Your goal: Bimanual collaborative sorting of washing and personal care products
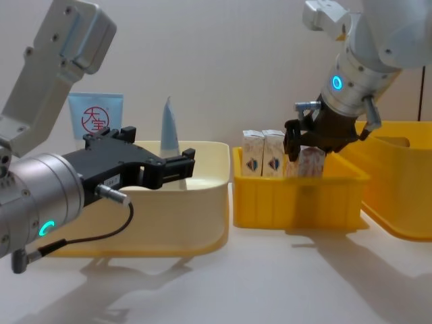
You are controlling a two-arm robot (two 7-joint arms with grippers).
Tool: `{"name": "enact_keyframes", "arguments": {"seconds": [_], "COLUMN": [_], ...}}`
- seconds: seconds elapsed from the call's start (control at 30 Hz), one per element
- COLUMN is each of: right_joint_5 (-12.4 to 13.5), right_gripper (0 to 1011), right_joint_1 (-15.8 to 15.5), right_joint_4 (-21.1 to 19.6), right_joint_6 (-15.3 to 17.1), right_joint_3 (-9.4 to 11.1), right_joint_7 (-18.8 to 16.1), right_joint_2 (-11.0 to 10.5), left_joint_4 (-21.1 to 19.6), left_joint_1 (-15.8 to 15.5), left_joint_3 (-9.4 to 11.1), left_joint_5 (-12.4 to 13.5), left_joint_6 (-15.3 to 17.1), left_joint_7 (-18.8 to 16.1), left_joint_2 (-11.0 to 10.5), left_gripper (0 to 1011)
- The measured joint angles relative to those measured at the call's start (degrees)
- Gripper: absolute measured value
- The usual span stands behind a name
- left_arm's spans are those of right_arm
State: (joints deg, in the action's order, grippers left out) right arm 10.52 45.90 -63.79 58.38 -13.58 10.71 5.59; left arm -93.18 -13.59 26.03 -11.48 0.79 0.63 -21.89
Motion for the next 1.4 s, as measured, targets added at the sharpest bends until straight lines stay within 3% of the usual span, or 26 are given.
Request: {"name": "enact_keyframes", "arguments": {"seconds": [0.87, 1.07, 1.4], "right_joint_5": [-2.7, -3.9, -7.0], "right_gripper": [429, 429, 429], "right_joint_1": [0.1, 0.2, -0.7], "right_joint_4": [-9.3, -11.9, -17.2], "right_joint_6": [-7.8, -9.9, -12.4], "right_joint_3": [-2.2, -2.1, -1.2], "right_joint_7": [-2.0, -1.8, -0.2], "right_joint_2": [-2.3, -3.6, -7.7], "left_joint_4": [0.0, 0.0, 0.0], "left_joint_1": [0.0, 0.0, 0.0], "left_joint_3": [0.0, 0.0, 0.0], "left_joint_5": [0.0, 0.0, 0.0], "left_joint_6": [0.0, 0.0, 0.0], "left_joint_7": [0.0, 0.0, 0.0], "left_joint_2": [0.0, 0.0, 0.0], "left_gripper": [1003, 1003, 1003]}}
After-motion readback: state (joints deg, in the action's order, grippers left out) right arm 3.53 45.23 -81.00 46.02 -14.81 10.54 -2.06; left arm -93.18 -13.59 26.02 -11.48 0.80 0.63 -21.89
